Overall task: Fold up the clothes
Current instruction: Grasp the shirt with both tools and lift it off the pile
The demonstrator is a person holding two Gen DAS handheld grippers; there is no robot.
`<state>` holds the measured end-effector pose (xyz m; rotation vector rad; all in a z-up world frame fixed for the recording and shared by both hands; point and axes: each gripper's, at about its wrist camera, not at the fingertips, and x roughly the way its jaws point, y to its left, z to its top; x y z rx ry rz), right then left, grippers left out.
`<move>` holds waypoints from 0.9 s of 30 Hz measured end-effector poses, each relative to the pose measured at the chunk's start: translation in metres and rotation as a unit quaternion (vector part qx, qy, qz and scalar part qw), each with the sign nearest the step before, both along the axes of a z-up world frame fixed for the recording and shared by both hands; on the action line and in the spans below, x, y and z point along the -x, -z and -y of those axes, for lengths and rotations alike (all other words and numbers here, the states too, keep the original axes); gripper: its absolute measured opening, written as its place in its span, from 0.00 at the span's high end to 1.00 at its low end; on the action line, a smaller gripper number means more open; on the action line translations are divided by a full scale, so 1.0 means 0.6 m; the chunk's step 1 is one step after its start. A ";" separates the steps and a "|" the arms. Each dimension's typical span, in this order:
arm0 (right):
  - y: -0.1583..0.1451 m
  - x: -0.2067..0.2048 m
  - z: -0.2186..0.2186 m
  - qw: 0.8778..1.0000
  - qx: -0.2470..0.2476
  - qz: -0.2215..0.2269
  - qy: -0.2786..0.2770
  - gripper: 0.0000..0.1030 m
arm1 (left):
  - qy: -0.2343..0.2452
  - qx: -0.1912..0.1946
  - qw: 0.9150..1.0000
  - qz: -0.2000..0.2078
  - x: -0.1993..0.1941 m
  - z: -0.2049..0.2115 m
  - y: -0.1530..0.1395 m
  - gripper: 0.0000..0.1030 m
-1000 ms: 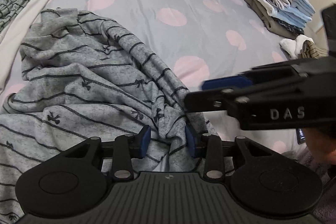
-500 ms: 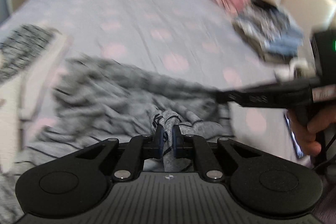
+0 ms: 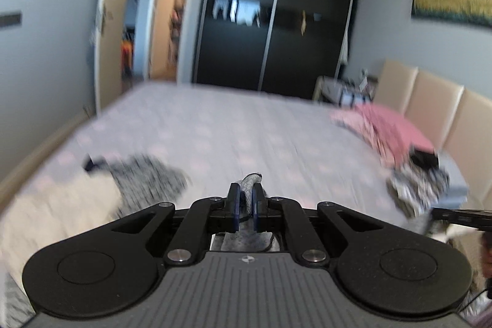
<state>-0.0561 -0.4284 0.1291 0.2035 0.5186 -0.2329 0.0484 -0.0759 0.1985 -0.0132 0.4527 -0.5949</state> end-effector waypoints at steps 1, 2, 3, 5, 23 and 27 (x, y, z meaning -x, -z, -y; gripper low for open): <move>-0.026 0.011 0.009 1.000 0.015 0.014 0.009 0.97 | -0.004 0.009 1.000 0.011 0.003 -0.009 -0.018 0.95; -0.051 0.022 0.018 0.999 0.025 0.027 0.016 0.97 | -0.008 0.019 1.000 0.022 0.007 -0.018 -0.035 0.95; -0.075 0.033 0.027 0.998 0.035 0.039 0.023 0.97 | -0.012 0.029 0.999 0.033 0.011 -0.027 -0.052 0.95; -0.122 0.058 0.043 0.995 0.058 0.062 0.044 0.97 | -0.024 0.045 0.997 0.051 0.017 -0.045 -0.081 0.95; 0.009 0.104 0.174 0.984 0.075 -0.078 0.139 0.97 | -0.065 -0.161 0.967 -0.185 -0.122 -0.065 0.180 0.95; 0.133 0.089 0.181 0.976 0.043 -0.163 0.140 0.97 | -0.056 -0.236 0.939 -0.244 -0.127 -0.043 0.277 0.94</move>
